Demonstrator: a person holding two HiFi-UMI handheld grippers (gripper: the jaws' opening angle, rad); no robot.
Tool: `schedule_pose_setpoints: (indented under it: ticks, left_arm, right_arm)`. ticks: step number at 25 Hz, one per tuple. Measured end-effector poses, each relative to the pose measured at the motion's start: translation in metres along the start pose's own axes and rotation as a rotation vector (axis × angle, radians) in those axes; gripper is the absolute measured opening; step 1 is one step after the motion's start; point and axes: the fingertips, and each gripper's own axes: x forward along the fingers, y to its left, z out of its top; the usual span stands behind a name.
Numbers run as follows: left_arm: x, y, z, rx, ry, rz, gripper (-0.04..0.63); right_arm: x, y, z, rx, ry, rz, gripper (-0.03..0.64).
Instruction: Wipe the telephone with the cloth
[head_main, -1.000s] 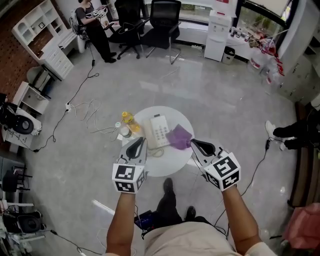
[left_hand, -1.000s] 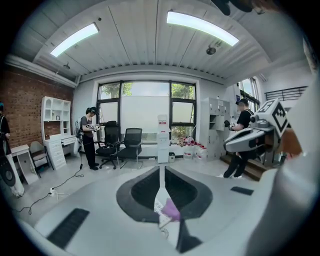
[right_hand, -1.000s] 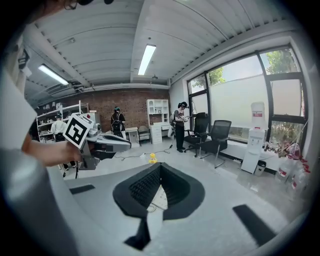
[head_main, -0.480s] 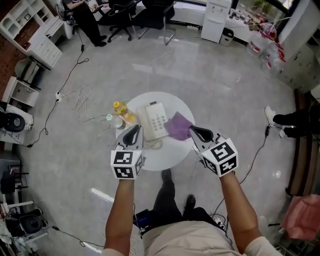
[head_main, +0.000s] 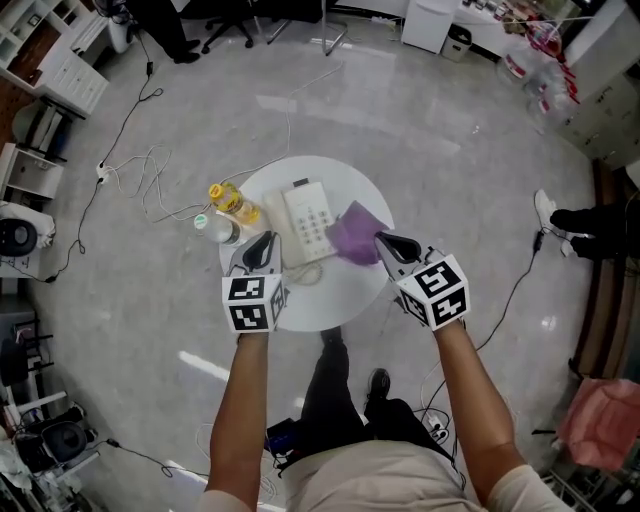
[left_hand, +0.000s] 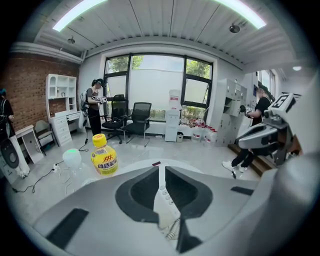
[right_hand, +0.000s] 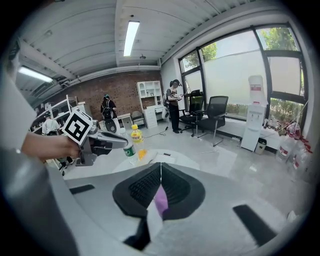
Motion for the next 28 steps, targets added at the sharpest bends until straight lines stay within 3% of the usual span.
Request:
schedule_pose_setpoints:
  ticks: [20,28]
  left_arm:
    - [0.088,0.034,-0.073,-0.071,0.113,0.062,0.035]
    - [0.105,0.037,-0.092,-0.097,0.148,0.084,0.208]
  right_arm:
    - [0.108,-0.014,-0.112,0.021,0.204,0.065,0.108]
    - [0.13,-0.01,-0.146,-0.03,0.293,0.107,0.2]
